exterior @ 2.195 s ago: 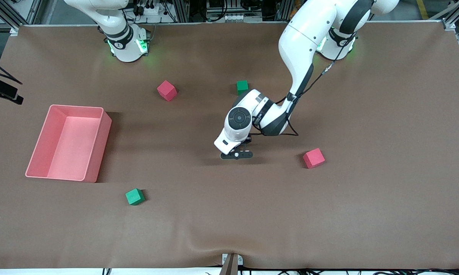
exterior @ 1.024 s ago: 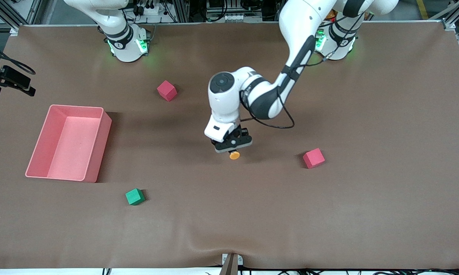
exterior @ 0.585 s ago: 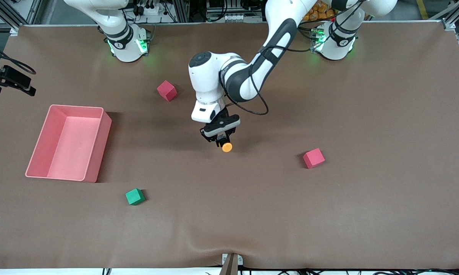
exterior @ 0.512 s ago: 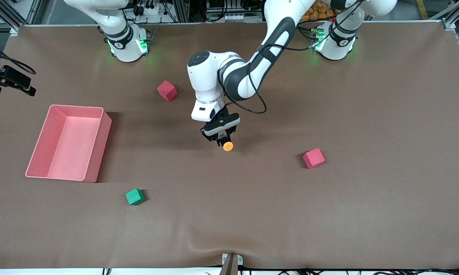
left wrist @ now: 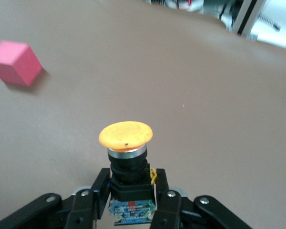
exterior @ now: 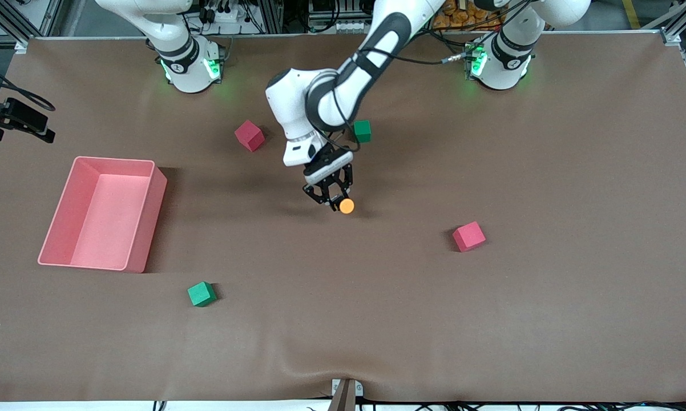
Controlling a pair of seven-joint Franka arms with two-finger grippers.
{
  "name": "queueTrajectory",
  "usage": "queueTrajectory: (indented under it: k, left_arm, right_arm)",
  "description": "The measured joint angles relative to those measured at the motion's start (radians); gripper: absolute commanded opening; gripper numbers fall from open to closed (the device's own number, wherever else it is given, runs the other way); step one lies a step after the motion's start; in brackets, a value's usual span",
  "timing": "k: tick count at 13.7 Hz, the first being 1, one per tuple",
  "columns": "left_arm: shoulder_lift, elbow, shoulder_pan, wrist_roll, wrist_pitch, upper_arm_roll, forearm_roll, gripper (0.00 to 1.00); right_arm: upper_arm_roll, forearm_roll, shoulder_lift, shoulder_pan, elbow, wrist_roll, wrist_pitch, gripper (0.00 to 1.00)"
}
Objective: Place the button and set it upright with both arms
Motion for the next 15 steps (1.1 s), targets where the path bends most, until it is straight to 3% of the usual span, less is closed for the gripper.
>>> queueTrajectory:
  k: [8,15]
  left_arm:
    - [0.097,-0.004,-0.122,-0.224,-0.111,0.006,0.231,0.00]
    - [0.169,-0.005,-0.169,-0.366,-0.125,0.008,0.325,0.00]
  right_arm:
    - [-0.002,-0.001,0.017,-0.018,-0.013,0.000,0.017,1.00]
    - [-0.003,-0.002,0.038,-0.043,-0.014,0.000,0.041,1.00]
